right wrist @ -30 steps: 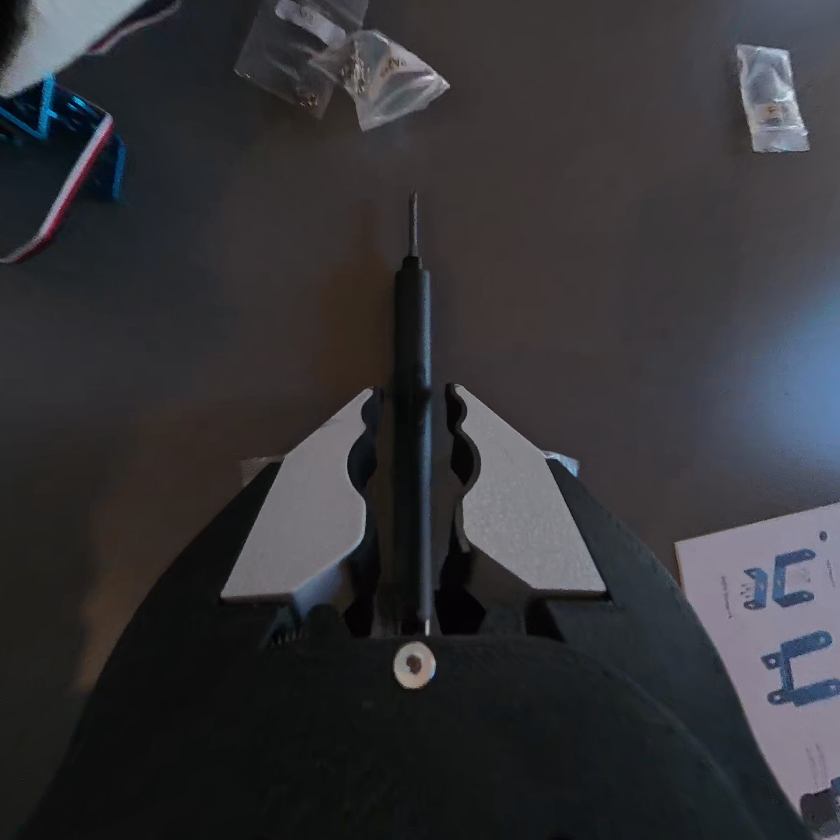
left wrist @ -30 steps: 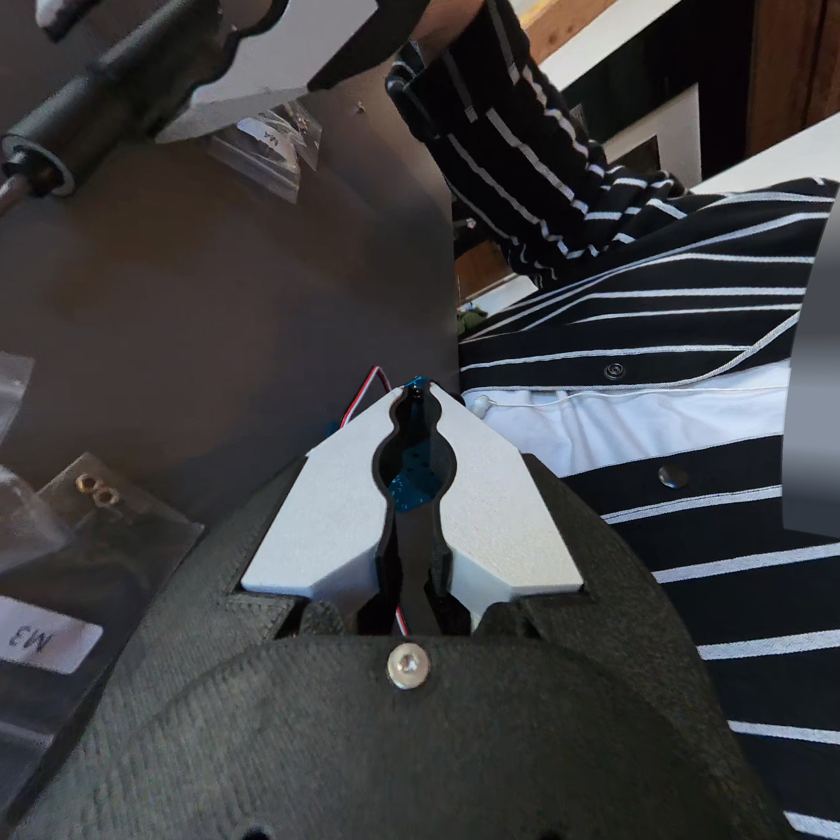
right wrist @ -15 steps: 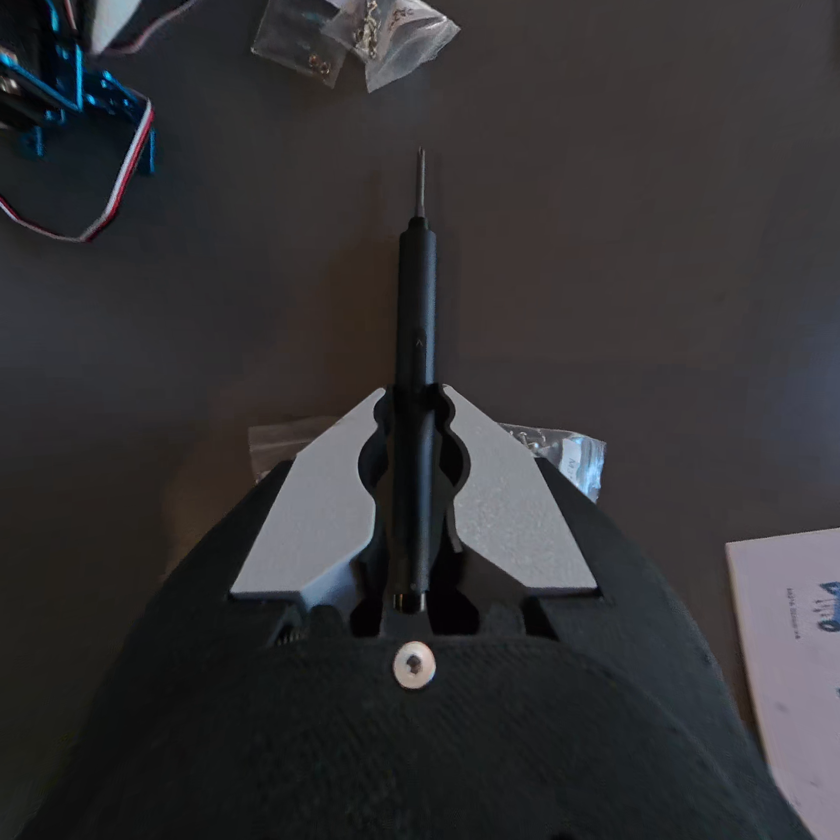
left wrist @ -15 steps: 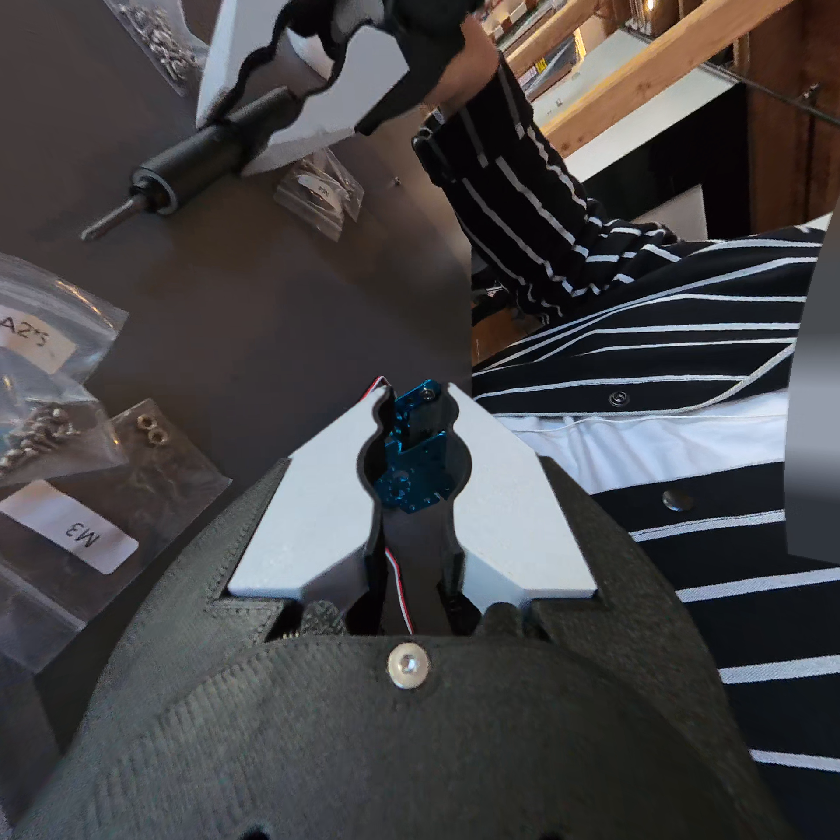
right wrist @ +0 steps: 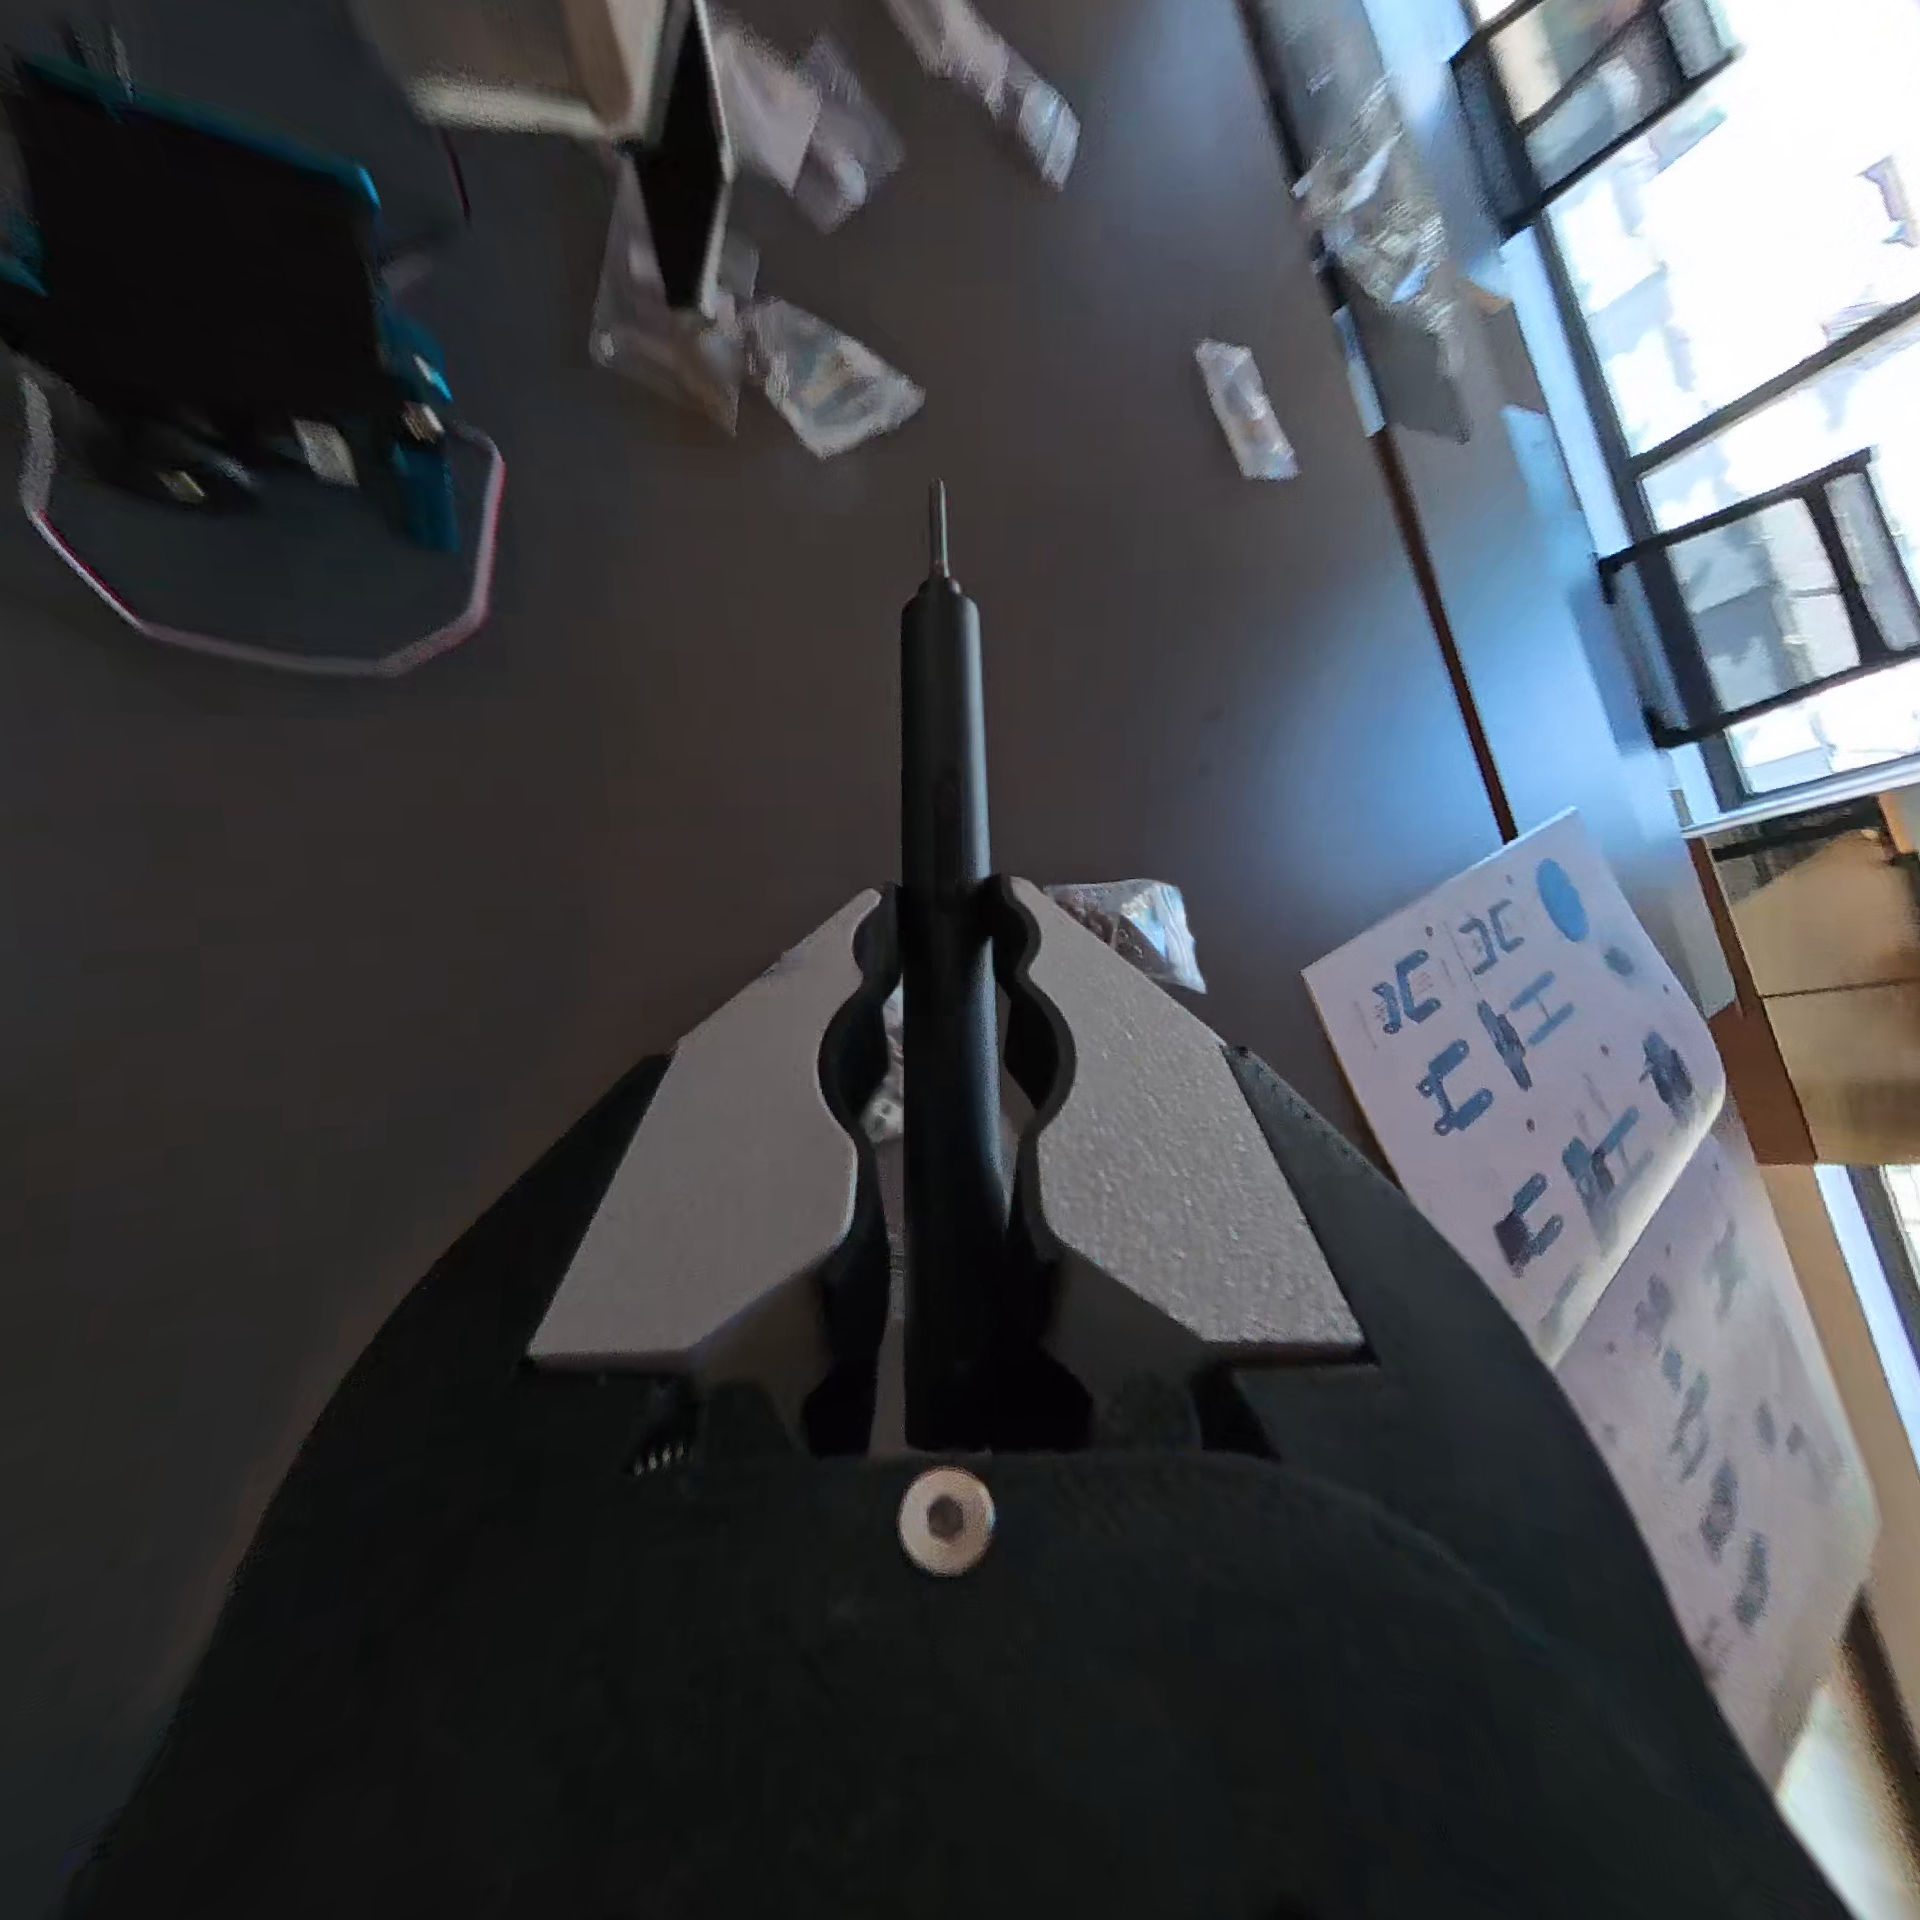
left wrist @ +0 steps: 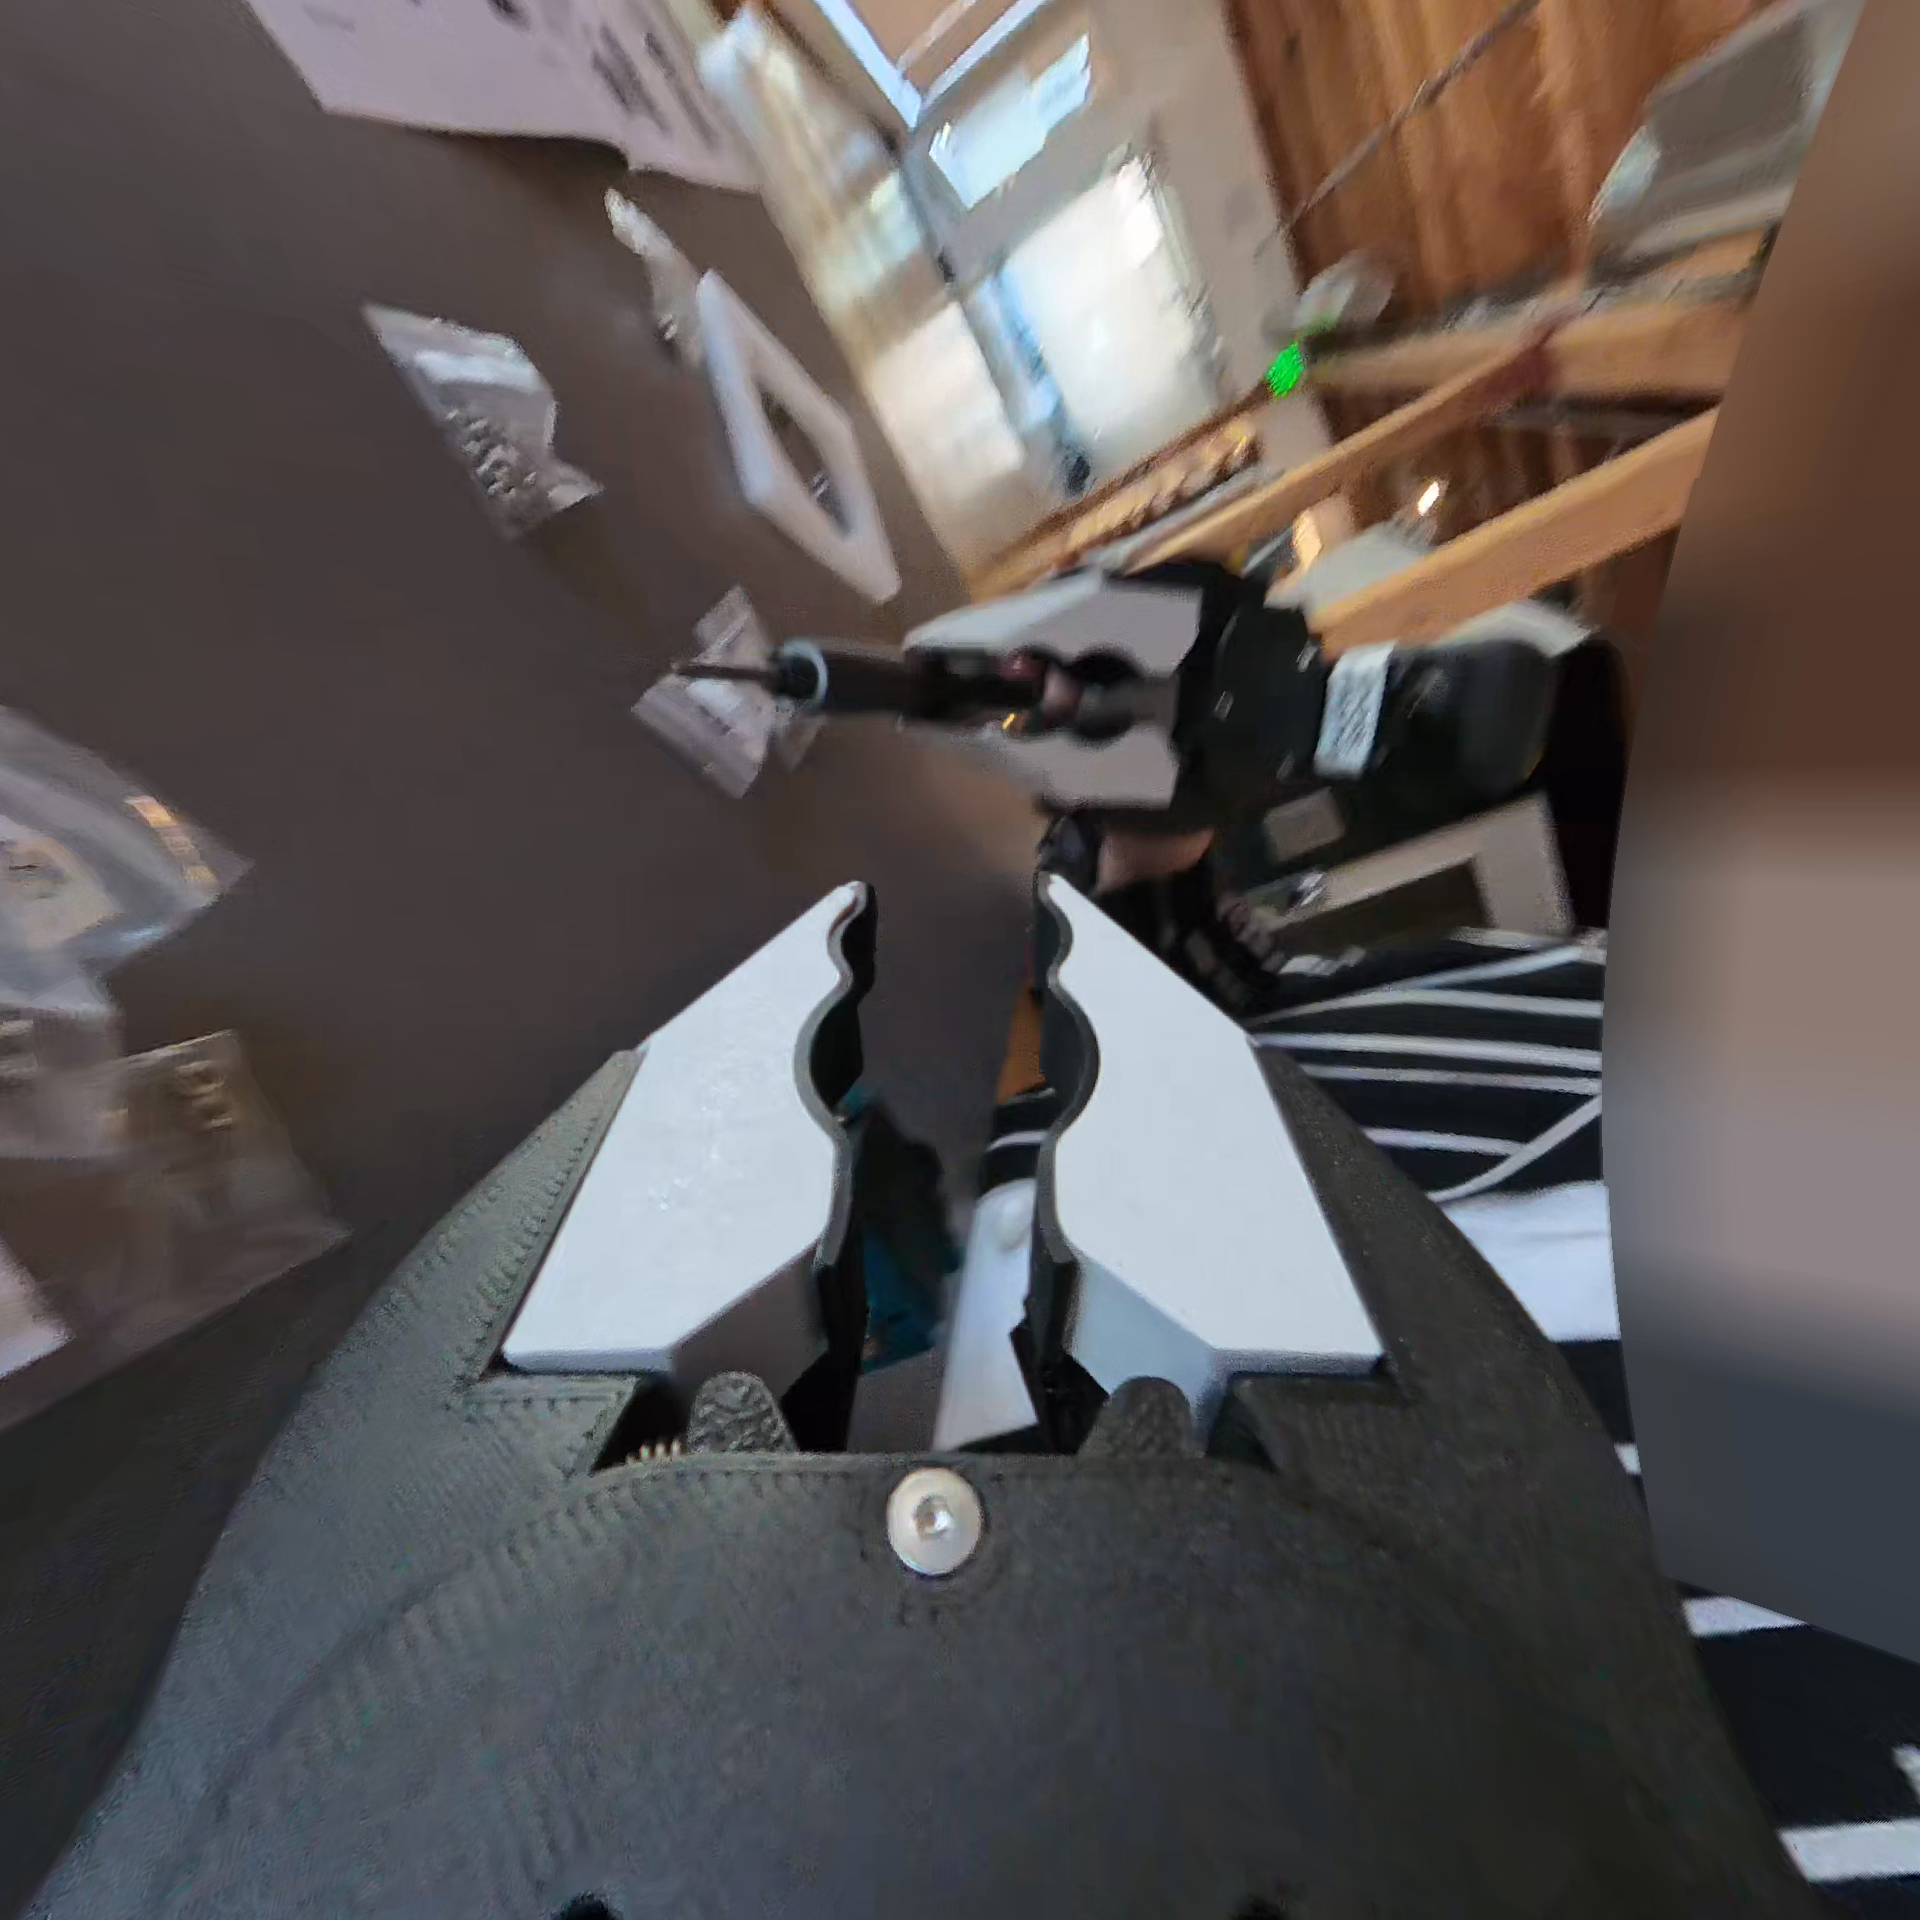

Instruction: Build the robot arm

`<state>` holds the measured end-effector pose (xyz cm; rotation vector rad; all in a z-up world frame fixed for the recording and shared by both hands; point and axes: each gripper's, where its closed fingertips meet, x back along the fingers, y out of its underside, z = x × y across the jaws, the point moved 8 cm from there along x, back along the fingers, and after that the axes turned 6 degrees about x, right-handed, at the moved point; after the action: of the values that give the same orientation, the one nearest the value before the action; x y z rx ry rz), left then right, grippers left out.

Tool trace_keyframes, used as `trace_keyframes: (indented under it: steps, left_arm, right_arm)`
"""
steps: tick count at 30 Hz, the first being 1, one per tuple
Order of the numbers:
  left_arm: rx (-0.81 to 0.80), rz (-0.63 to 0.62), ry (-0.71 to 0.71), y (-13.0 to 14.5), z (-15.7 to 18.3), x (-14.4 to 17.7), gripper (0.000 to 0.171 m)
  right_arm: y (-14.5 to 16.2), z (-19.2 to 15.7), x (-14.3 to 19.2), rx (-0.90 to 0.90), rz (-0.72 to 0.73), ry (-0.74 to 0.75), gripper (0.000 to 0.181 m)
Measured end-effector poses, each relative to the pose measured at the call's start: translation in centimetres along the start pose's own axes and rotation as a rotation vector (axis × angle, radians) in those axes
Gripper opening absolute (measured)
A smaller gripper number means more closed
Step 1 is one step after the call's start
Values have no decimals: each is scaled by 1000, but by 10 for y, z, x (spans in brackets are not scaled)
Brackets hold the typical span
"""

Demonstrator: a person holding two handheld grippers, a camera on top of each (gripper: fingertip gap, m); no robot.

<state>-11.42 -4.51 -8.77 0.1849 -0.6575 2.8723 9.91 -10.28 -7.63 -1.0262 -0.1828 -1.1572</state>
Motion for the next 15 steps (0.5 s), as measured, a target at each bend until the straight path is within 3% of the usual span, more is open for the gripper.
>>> trace_keyframes:
  steps: [2,4,6,9,13,15]
  left_arm:
    - [36,63,-5,0,11,-4,28]
    - [26,92,-99,4,16,-12,34]
    - [36,129,-85,9,27,-25,41]
    - [47,223,-11,13,39,-47,51]
    - [38,352,84,18,50,-69,17]
    - [24,372,66,24,53,-79,16]
  right_arm:
    - [-7,-12,11,-75,72,77,15]
    - [-13,-19,22,-123,143,148,15]
    - [-19,-20,33,-161,212,208,15]
    - [-25,-23,44,-208,323,154,15]
    - [-21,-33,51,-160,356,95,15]
    - [-13,-35,56,-167,365,67,15]
